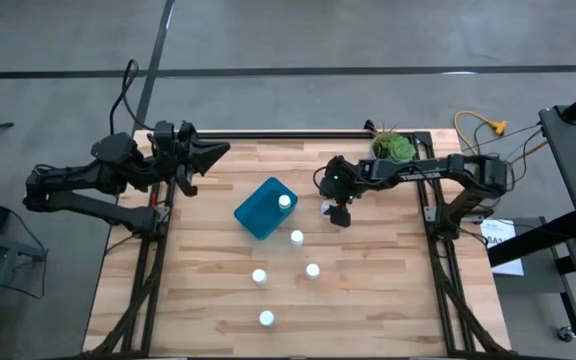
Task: Pick and place pill bottles into a basket
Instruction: Put the top white pill bottle into the blue container
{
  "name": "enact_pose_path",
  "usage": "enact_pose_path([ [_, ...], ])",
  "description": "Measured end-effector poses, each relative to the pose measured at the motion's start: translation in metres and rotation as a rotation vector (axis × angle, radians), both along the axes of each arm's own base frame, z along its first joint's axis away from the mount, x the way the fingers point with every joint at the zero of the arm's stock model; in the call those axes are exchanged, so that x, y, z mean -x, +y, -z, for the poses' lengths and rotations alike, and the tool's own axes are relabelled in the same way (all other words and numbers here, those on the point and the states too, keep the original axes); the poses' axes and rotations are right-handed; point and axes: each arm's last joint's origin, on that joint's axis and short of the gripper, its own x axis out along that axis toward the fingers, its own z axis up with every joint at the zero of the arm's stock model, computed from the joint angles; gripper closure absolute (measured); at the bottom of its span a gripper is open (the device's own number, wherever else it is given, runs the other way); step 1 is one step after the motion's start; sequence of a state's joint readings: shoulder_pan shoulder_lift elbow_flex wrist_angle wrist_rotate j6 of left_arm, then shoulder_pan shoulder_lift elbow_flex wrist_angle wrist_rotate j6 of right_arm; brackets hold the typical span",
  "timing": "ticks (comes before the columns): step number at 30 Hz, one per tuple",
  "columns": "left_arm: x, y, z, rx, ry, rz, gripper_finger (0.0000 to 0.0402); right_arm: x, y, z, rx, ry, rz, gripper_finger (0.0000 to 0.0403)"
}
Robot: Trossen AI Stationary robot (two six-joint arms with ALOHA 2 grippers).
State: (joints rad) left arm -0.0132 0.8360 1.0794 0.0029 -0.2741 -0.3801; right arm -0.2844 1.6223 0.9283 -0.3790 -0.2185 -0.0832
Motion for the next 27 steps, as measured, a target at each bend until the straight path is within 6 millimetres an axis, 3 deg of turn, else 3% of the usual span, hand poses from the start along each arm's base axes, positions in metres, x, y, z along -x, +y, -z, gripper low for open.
enact_pose_path([
  [13,-0.0001,0.0000,-0.0010,-0.002,-0.011,-0.001,0.0402,-0.0005,-0.0001,0.0047,-0.009,0.021,0.004,0.0185],
  [23,-0.0001,0.0000,-0.0010,-0.002,-0.010,-0.001,0.0402,-0.0013,-0.0003,0.0032,-0.018,0.012,0.019,0.0250],
  [27,-0.0001,0.0000,-0.0009,-0.003,-0.010,-0.001,0.0402,-0.0012,-0.0004,0.0032,-0.020,0.012,0.023,0.0255],
])
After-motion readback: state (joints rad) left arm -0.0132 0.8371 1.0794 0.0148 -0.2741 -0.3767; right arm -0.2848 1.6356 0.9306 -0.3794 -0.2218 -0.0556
